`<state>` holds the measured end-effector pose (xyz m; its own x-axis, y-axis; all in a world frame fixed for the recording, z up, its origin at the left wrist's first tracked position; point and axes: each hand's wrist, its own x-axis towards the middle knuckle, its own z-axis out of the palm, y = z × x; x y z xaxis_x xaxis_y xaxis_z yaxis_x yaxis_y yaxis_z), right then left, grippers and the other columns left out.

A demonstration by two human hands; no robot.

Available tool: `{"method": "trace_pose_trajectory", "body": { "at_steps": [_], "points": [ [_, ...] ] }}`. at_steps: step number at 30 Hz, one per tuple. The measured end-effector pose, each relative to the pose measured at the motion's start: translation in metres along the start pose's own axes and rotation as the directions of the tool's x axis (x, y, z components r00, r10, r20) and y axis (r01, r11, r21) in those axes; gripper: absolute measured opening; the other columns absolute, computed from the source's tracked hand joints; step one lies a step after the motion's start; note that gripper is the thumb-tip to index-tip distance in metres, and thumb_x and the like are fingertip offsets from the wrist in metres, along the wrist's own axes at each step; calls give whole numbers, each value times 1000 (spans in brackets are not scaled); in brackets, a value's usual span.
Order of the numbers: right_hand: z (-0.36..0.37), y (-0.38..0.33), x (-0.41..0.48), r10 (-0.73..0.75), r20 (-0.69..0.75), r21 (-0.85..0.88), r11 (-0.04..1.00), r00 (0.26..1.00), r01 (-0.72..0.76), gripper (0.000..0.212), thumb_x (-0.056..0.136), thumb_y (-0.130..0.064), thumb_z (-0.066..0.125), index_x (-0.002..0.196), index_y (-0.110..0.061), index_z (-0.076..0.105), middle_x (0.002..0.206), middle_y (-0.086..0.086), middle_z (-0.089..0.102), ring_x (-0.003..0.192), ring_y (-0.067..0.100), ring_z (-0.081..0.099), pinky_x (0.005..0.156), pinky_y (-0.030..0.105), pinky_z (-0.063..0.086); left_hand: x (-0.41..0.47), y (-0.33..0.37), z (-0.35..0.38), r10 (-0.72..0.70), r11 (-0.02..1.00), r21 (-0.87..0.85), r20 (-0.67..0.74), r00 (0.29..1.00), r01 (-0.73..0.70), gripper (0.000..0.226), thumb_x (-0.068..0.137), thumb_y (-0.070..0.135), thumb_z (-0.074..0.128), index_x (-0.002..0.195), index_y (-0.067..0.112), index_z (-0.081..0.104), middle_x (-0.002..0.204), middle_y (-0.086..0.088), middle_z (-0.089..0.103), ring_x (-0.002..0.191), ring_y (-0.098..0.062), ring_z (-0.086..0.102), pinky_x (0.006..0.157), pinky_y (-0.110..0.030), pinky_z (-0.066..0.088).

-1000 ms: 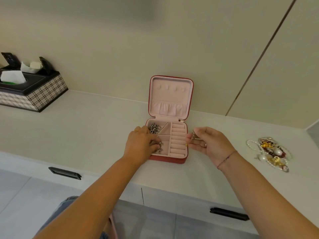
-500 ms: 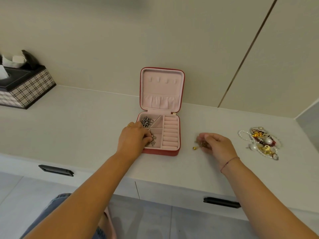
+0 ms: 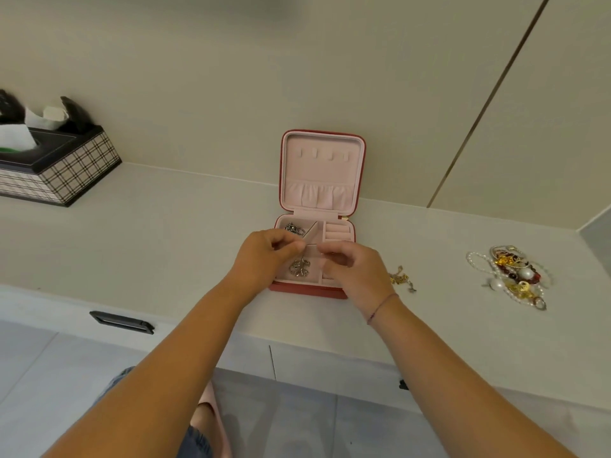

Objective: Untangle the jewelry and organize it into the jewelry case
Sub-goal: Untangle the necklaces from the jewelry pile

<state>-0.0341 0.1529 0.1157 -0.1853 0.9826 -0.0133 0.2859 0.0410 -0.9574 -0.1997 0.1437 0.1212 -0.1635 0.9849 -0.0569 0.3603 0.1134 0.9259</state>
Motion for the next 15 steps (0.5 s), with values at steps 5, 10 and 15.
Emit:
{"method": "trace_pose_trajectory", "body": {
  "at_steps": [5, 10, 15],
  "points": [
    [18, -2, 10, 26, 51, -53, 998, 998, -23, 30, 83, -11, 69, 113, -11, 68, 104, 1, 70, 95, 12, 65, 88, 25, 52, -5, 18, -3, -8, 977, -212, 49, 999, 18, 8, 90, 19, 65, 87, 19, 73, 84, 3, 71, 74, -4, 63, 72, -16, 52],
    [16, -7, 16, -1, -4, -106, 994, 1000, 0, 11, 90, -15, 61, 91, -15, 72, 76, -5, 66, 69, 10, 60, 72, 24, 52, -5, 32, -7, 34, 940, -341, 100, 994, 2, 13, 92, 16, 60, 95, 8, 70, 79, 2, 70, 69, -1, 63, 65, -12, 47],
    [-2, -20, 13, 255, 60, 401, 879, 965, -257, 18, 97, -8, 49, 91, -7, 65, 81, 8, 69, 62, 21, 69, 58, 31, 59, -5, 27, -1, -17, 933, -357, 93, 995, 50, 11, 94, 10, 57, 91, 8, 67, 85, -4, 75, 78, -10, 71, 65, -14, 50]
  ]
}}
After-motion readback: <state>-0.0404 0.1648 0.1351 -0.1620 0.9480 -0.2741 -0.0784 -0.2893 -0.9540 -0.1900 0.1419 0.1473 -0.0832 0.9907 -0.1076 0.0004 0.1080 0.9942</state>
